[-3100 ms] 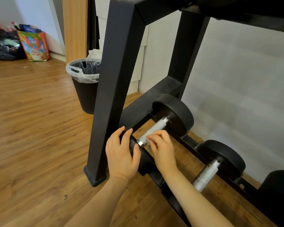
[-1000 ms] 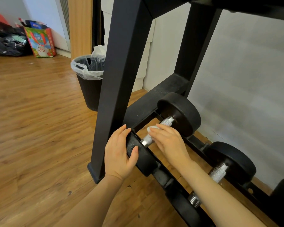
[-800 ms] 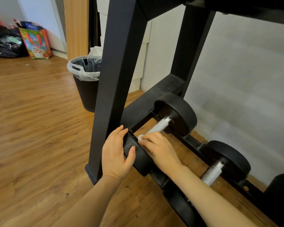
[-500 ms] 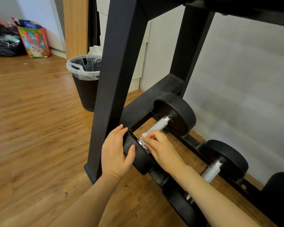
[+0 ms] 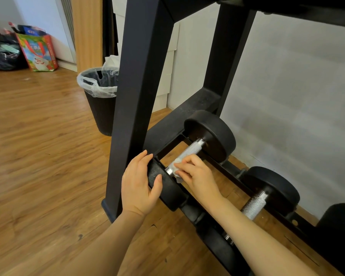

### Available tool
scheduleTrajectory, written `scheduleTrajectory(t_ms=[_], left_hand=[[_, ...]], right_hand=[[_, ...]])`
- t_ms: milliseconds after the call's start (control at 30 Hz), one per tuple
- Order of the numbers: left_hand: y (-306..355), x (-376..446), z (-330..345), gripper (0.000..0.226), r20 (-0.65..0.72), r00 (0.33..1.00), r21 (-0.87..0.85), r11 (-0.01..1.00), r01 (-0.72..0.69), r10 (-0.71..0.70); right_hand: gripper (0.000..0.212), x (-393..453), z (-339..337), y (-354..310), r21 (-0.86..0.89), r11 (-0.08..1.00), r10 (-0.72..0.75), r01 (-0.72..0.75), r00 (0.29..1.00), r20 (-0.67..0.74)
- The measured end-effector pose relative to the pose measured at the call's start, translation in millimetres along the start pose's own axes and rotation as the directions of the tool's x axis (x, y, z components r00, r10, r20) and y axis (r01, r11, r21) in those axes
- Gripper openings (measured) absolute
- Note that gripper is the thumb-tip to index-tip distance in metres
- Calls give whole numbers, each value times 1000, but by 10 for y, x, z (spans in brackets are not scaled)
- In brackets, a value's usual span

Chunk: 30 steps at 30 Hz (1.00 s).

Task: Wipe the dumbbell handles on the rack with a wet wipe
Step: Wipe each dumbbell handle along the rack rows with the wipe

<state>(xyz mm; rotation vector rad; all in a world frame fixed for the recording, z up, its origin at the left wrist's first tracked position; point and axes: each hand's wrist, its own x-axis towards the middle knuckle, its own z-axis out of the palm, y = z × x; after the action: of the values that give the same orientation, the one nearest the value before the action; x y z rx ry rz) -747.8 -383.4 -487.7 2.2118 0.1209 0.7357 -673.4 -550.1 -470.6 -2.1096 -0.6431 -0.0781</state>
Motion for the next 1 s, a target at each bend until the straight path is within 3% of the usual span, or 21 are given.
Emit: scheduleTrajectory(t_ms=[133,300,367,467,600,667,733,1000], left_hand=[[-10,-4,11,58,-3,1000,-1,1000,4,-4],[-9,1,0,59,-4,1000,-1,1000,-4,4],[-7,-2,4,59,-3,1000,3,1000,0,0],[-2,1,3,59,-2,1000,7,1000,4,-4],[5,3,-4,59,4,1000,7,1000,-1,1],[8,4,-8,60,7,1000,12,1000,-1,1],[15,6,-7,60,3,1000,16,1000,5,-5],[3,10,-2,59,1,1000,7,1000,4,-4]], right_hand=[[20,-42,83,-19,-219,954,-192,206,978,84],[20,-16,70,95,-342,926,-183,161,983,-32],[8,-56,82,79,-236,965,-125,111,991,-47],[3,-101,139,46,-201,969,-149,146,989,-2],[23,-91,119,138,-221,965,-160,143,985,-64],[18,-103,122,93,-59,998,-42,32,985,-165],[10,-111,145,45,140,990,51,-28,985,-167],[17,-80,122,-4,69,997,36,-25,985,-170]])
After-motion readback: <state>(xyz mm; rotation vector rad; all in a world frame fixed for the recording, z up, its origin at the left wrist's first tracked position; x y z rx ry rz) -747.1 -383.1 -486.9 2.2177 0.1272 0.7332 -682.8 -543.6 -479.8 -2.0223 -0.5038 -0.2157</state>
